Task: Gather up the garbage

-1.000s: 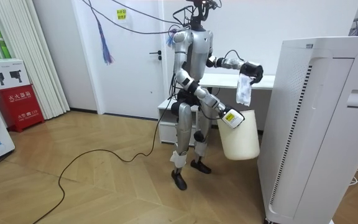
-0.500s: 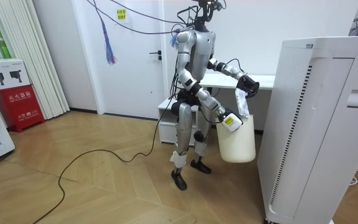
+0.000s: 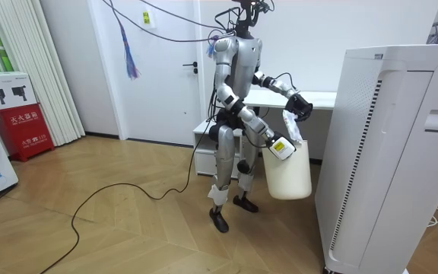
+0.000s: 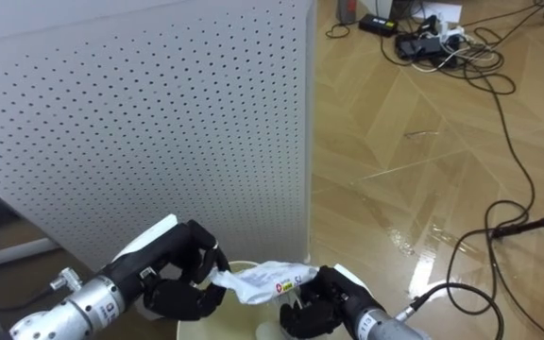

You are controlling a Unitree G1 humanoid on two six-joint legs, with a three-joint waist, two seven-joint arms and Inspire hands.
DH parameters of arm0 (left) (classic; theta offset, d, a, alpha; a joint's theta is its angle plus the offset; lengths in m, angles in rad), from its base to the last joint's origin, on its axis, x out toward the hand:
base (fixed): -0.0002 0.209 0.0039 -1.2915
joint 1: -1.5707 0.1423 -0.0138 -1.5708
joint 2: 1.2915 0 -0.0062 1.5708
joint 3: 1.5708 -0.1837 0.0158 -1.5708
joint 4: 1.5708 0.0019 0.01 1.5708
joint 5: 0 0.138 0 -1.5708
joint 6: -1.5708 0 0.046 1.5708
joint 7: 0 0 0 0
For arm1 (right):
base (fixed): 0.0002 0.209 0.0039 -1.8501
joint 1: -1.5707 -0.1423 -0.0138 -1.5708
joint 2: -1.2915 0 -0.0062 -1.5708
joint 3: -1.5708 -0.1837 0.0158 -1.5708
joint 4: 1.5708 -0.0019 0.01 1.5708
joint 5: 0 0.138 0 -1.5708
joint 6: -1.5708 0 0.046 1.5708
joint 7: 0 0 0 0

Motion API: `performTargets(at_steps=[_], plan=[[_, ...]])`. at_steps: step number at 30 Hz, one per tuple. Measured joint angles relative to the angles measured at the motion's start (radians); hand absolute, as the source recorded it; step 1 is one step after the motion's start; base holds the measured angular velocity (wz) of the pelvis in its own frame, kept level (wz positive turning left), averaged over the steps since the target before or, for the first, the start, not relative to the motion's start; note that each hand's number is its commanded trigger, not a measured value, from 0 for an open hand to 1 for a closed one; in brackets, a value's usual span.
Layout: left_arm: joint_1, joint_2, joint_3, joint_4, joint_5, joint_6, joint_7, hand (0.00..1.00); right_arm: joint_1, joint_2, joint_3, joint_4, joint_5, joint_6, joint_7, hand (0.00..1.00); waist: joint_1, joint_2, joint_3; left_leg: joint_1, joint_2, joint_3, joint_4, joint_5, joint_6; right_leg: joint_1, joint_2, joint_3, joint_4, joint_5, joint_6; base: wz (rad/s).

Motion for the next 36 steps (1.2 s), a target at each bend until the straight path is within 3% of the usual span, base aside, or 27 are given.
performTargets(at_steps=[8,21,22,23,36], plan=[[0.05,0.008,0.002,0.001,-0.001,0.018,-0.071,1.0,0.005,-0.016,-0.002,0.0,0.0,0.0,0.031,1.0,-0.005,-0.001,-0.0044,0.001,0.0,0.002,0.004,0.002,0.003,0.001,0.0,0.009,0.001,0.0,0.0,0.0],[0.119,0.019,0.001,0.035,-0.005,0.043,-0.161,1.0,0.013,-0.047,-0.002,0.0,0.002,0.0,0.06,1.0,-0.006,0.028,-0.0224,0.006,0.0,0.008,0.003,0.002,0.004,0.001,-0.011,0.008,0.009,0.0,0.0,0.0],[0.12,0.019,0.001,0.042,-0.005,0.044,-0.163,0.78,0.013,-0.047,-0.002,0.0,0.002,0.0,0.06,1.0,-0.006,0.029,-0.0222,0.007,0.0,0.009,0.001,0.004,0.006,0.001,-0.012,0.008,0.01,0.0,0.0,0.0],[0.121,0.019,0.001,0.046,-0.005,0.044,-0.164,0.0,0.013,-0.048,-0.002,0.0,0.002,0.0,0.06,1.0,-0.006,0.029,-0.0221,0.007,0.0,0.009,0.001,0.004,0.006,0.001,-0.013,0.008,0.01,0.0,0.0,0.0],[0.125,0.02,0.002,0.059,0.001,0.049,-0.153,0.0,0.013,-0.047,-0.002,0.0,0.002,0.0,0.037,1.0,-0.003,0.02,-0.0157,0.004,-0.002,0.012,-0.003,0.005,0.008,0.001,-0.015,0.012,0.005,-0.005,0.008,0.0]])
